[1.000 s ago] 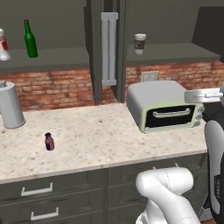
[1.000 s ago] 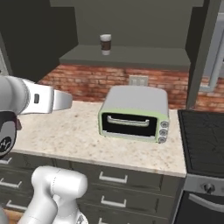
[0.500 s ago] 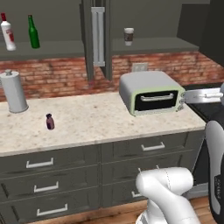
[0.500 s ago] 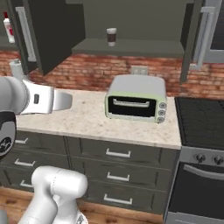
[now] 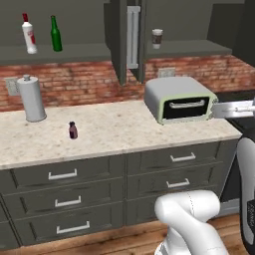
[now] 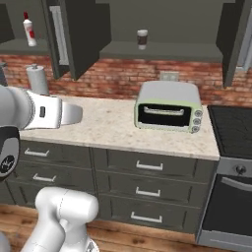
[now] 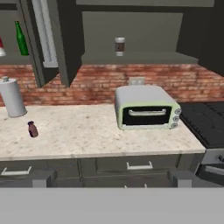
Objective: Sort all alcoholic drinks to one cabinet, and non-alcoholic drinks to the other.
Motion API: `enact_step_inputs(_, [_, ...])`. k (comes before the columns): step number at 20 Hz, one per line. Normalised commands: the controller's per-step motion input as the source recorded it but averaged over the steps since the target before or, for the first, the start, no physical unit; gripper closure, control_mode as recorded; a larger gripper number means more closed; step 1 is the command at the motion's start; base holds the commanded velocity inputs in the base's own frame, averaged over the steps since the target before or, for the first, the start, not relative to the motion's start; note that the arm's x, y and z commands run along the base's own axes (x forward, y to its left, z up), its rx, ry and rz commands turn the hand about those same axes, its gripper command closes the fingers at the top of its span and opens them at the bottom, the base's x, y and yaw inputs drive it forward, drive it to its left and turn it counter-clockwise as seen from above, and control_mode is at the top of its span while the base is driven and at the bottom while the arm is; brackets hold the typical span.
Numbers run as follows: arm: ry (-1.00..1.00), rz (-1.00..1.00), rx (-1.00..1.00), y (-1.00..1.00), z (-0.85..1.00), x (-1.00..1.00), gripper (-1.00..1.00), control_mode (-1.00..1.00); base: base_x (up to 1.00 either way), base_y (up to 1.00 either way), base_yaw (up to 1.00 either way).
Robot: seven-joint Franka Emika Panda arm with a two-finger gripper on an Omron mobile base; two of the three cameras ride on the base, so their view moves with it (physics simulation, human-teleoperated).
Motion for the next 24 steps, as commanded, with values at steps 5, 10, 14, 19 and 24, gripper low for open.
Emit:
enact_step_inputs(5, [0.00, 0.00, 0.00, 0.00, 0.00, 0.00, -1.00, 1.00, -0.05, 0.75, 0.00])
enact_step_inputs(10, [0.00, 0.00, 0.00, 0.00, 0.00, 0.00, -1.00, 1.00, 0.00, 0.67, 0.00])
enact_step_inputs(14, [0.00, 0.00, 0.00, 0.00, 0.00, 0.00, -1.00, 1.00, 0.06, 0.57, 0.00])
enact_step_inputs(19, [0.00, 0.00, 0.00, 0.00, 0.00, 0.00, -1.00, 1.00, 0.27, 0.44, 0.00])
enact_step_inputs(24, [0.00, 0.00, 0.00, 0.00, 0.00, 0.00, -1.00, 1.00, 0.45, 0.32, 0.00])
